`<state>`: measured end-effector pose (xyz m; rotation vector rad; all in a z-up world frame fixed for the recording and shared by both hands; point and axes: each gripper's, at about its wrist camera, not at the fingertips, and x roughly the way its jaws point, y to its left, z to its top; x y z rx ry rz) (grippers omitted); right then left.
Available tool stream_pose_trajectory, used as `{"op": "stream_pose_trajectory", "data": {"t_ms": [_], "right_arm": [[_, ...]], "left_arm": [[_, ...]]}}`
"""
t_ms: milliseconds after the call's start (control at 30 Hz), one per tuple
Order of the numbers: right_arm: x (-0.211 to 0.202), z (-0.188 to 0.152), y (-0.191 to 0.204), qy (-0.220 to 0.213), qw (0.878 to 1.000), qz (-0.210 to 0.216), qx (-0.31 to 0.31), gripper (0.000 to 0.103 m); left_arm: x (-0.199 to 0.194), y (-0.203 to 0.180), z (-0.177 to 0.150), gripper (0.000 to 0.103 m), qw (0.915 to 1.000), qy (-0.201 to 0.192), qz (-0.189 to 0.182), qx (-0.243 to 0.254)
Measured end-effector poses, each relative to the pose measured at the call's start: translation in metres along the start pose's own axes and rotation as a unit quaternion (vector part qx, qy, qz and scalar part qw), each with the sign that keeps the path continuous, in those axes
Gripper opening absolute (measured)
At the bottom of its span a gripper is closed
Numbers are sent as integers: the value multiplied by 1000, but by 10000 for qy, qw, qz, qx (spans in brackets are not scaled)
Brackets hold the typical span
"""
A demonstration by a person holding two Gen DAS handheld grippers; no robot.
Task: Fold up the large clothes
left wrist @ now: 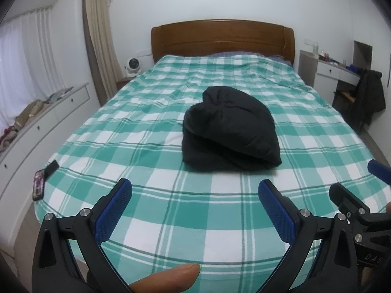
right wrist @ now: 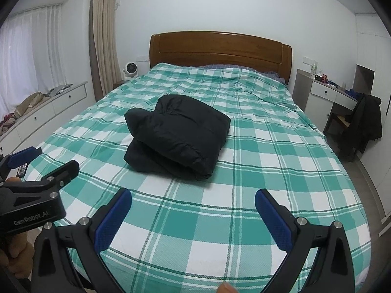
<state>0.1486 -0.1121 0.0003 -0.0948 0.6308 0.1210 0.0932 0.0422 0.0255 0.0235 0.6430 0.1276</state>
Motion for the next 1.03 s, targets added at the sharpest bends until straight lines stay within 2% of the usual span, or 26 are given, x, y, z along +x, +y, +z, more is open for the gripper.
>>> {"op": "stream_pose_trajectory", "data": {"t_ms": [433,700,833,1033], "right_arm": [[-3,-4,5,7,9994,-316,-123,103],[-2,-7,0,88,9994,-308,-109,103],[-3,-9,-3,105,9995,-287,-56,103],[-3,-8,-4,120,9995,-290,-18,103]], "left_arm": [[7,-2,-1,103,9998,151,-104,12],[11,-7,-3,103,9997,215,-100,98],[7,-9,-5,103,9995,123,-257,96],[2,-13,-4,103,9997,-70,-152,162]]}}
